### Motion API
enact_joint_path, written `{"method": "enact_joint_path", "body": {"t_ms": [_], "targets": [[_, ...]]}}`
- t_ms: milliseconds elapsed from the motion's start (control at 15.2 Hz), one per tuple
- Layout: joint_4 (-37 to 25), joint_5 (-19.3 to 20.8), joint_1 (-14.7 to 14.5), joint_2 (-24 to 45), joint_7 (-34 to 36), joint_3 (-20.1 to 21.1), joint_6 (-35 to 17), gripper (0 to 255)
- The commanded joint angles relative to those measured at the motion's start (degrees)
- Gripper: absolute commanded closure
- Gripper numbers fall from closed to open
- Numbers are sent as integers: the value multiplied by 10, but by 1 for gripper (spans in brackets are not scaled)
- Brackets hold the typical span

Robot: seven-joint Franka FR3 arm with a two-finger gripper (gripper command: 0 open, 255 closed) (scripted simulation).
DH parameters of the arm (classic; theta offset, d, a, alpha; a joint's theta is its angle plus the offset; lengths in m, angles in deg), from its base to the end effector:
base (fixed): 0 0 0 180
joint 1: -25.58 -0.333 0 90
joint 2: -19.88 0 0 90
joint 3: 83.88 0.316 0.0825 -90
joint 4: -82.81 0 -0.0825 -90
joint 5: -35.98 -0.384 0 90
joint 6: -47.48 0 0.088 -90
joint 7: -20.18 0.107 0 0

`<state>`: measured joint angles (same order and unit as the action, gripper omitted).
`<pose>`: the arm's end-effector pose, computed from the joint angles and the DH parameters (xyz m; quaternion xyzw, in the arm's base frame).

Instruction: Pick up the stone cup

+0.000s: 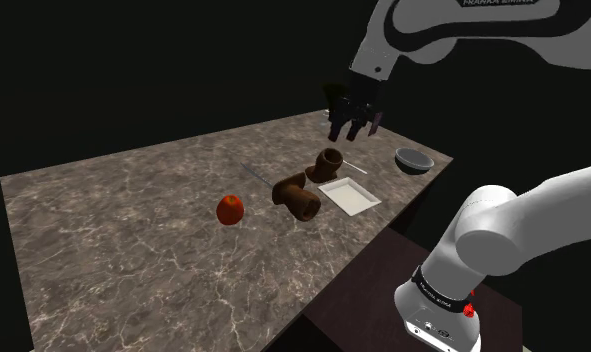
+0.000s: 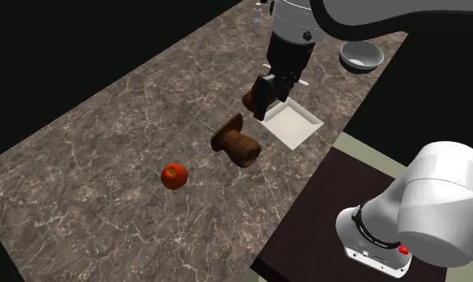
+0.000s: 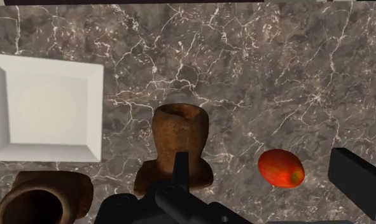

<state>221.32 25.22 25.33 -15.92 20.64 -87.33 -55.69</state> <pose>0.3642 -0.0074 0.5288 -0.9929 0.0472 -0.0052 0.1088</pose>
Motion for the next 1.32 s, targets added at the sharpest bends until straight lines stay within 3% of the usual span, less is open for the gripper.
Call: {"method": "enact_joint_path", "body": {"t_ms": [0,594,1056,1254], "targets": [[7,-12,3,36,-19,-20,-30,0],[-22,-112,-5,234,-106,-85,-128,0],[-87,-231,-1,409,-194,-109,-154,0],[-94,-251,2,440,-213,-106,-165,0]]}}
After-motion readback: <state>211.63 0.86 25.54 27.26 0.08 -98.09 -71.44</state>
